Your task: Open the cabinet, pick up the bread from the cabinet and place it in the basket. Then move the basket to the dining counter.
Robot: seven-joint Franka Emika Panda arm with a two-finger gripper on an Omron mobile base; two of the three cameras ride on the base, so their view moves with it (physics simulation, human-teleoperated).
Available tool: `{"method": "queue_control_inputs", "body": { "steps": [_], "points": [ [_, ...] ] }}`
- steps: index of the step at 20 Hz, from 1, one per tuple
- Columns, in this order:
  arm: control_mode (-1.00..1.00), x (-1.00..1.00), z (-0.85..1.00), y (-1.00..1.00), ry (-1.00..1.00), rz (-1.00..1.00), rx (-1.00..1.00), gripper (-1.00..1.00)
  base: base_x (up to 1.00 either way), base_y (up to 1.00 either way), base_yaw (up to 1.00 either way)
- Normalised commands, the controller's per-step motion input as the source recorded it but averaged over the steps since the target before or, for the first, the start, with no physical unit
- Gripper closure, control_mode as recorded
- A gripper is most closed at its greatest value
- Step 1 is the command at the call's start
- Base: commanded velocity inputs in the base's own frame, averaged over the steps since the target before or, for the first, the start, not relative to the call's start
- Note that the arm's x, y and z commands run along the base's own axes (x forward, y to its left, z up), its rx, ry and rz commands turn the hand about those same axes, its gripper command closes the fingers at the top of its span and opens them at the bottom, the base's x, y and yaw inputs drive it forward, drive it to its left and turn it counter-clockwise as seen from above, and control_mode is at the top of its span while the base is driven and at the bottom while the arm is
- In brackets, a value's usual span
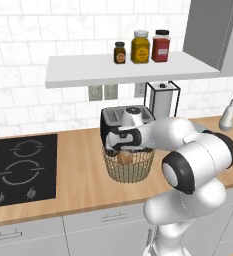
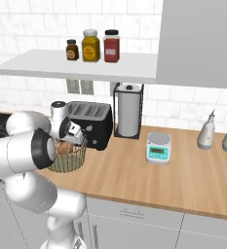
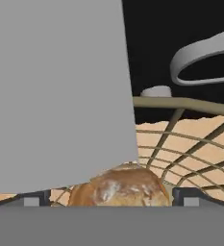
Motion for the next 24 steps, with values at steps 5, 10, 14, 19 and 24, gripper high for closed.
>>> {"method": "queue_control_inputs", "body": {
  "steps": [5, 10, 14, 19, 24],
  "points": [
    [-1.00, 0.45, 0.03, 0.02, -0.21, 0.00, 0.00, -1.00, 0.00, 0.00, 0.00],
    [-1.00, -0.12, 0.39, 0.08, -0.23, 0.00, 0.00, -1.00, 0.00, 0.00, 0.00],
    [-1.00, -0.94, 0.50, 0.05, -0.08, 0.00, 0.00, -1.00, 0.00, 0.00, 0.00],
    [-1.00, -0.93, 0.24, -0.46, -0.01, 0.00, 0.00, -1.00, 0.00, 0.00, 0.00],
    [-1.00, -0.72, 0.16, -0.73, 0.00, -0.14, 0.01, -1.00, 0.00, 0.00, 0.00]
  ]
}}
